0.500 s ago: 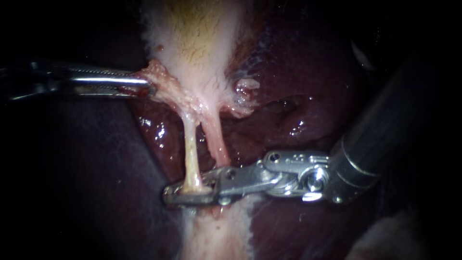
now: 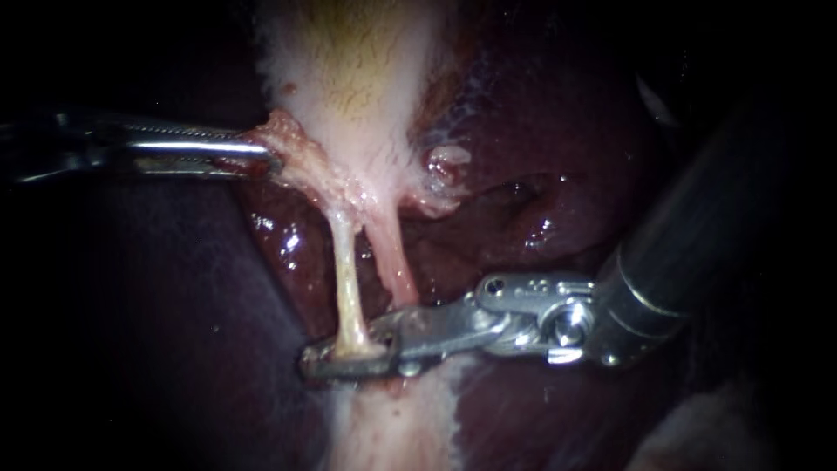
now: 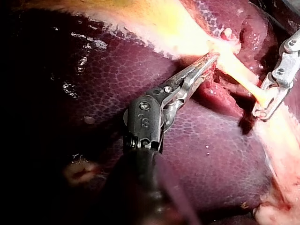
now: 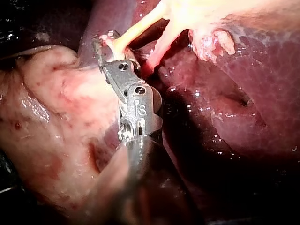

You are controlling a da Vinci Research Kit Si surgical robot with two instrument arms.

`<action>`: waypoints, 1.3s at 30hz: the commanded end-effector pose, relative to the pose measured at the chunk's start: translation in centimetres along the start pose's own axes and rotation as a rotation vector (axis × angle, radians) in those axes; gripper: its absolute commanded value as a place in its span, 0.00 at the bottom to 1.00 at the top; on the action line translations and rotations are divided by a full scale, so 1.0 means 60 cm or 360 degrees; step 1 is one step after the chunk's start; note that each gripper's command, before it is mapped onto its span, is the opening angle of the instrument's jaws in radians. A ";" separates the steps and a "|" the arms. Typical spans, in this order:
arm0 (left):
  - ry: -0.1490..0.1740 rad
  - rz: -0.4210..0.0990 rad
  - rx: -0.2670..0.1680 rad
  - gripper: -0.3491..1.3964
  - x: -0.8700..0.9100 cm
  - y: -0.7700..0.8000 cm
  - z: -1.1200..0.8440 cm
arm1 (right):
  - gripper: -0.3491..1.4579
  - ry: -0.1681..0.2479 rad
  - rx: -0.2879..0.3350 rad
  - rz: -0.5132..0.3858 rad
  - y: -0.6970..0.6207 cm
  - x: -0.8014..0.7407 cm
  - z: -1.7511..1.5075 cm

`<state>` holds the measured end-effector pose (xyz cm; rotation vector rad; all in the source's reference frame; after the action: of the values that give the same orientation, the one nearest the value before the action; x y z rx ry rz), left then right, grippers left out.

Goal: Going back first clip left tube

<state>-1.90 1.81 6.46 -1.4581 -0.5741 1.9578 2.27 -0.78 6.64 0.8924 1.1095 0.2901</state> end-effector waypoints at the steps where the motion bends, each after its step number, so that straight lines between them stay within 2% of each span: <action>1: 0.0000 0.0000 0.0000 0.00 0.0000 0.0000 -0.0001 | 0.41 0.0007 -0.0010 -0.0021 0.0007 0.0000 0.0002; 6: 0.0000 0.0000 0.0000 0.00 0.0000 0.0001 -0.0001 | 0.44 0.0021 -0.0053 -0.0095 0.0019 -0.0001 0.0005; 14: 0.0000 0.0000 0.0001 0.00 0.0001 0.0002 -0.0001 | 0.47 0.0085 -0.0281 -0.0233 0.0057 -0.0003 0.0002; 20: 0.0000 0.0000 0.0000 0.00 0.0001 0.0003 -0.0001 | 0.47 0.0106 -0.0376 -0.0281 0.0076 -0.0014 -0.0019; 22: 0.0000 0.0000 0.0000 0.00 0.0001 0.0002 -0.0001 | 0.47 0.0105 -0.0381 -0.0297 0.0078 -0.0017 -0.0025; 30: -0.0001 0.0000 -0.0001 0.00 0.0000 0.0003 -0.0003 | 0.47 0.0096 -0.0370 -0.0374 0.0056 -0.0028 -0.0073; 35: -0.0001 0.0000 -0.0002 0.00 0.0000 0.0002 -0.0005 | 0.47 0.0090 -0.0362 -0.0469 0.0036 -0.0033 -0.0139; 39: -0.0001 0.0000 -0.0002 0.00 0.0000 0.0002 -0.0004 | 0.47 0.0095 -0.0401 -0.0514 0.0020 -0.0032 -0.0195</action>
<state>-1.87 1.80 6.44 -1.4583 -0.5752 1.9583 1.13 -0.24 6.64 0.4704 1.2217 0.1878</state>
